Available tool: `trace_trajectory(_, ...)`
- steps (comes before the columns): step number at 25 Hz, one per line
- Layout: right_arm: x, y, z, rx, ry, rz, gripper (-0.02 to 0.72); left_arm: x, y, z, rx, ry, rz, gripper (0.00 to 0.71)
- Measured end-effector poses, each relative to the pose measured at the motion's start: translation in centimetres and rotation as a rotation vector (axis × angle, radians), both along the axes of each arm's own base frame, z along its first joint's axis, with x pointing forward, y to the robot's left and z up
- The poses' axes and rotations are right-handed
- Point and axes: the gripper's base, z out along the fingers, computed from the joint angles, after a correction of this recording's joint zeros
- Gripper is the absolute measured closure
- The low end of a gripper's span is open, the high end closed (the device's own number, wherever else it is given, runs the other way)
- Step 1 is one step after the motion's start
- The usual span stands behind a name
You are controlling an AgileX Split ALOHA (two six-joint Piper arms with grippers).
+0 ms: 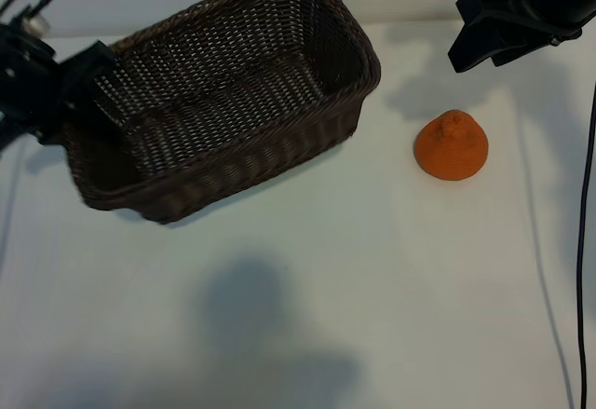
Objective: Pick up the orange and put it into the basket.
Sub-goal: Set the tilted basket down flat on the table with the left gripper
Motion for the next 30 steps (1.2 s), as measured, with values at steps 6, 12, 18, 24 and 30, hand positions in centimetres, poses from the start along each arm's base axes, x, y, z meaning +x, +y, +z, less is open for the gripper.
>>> trace_trajectory(6,0.0,0.0,0.0,0.0,0.0,0.0,0.228,1.1,1.1,3.6,0.124,-0.059,-0.103,0.546)
trace_trajectory(12,0.0,0.0,0.0,0.0,0.0,0.0,0.228,1.5,1.3,5.4,0.155,-0.13,-0.128,0.546)
trace_trajectory(18,0.0,0.0,0.0,0.0,0.0,0.0,0.228,1.5,1.3,5.4,0.161,-0.146,-0.162,0.547)
trace_trajectory(24,0.0,0.0,0.0,0.0,0.0,0.0,0.228,1.5,0.9,5.4,0.162,-0.15,-0.181,0.547)
trace_trajectory(30,0.0,0.0,0.0,0.002,0.001,0.0,0.228,1.6,-2.5,4.9,0.154,-0.145,-0.276,0.547)
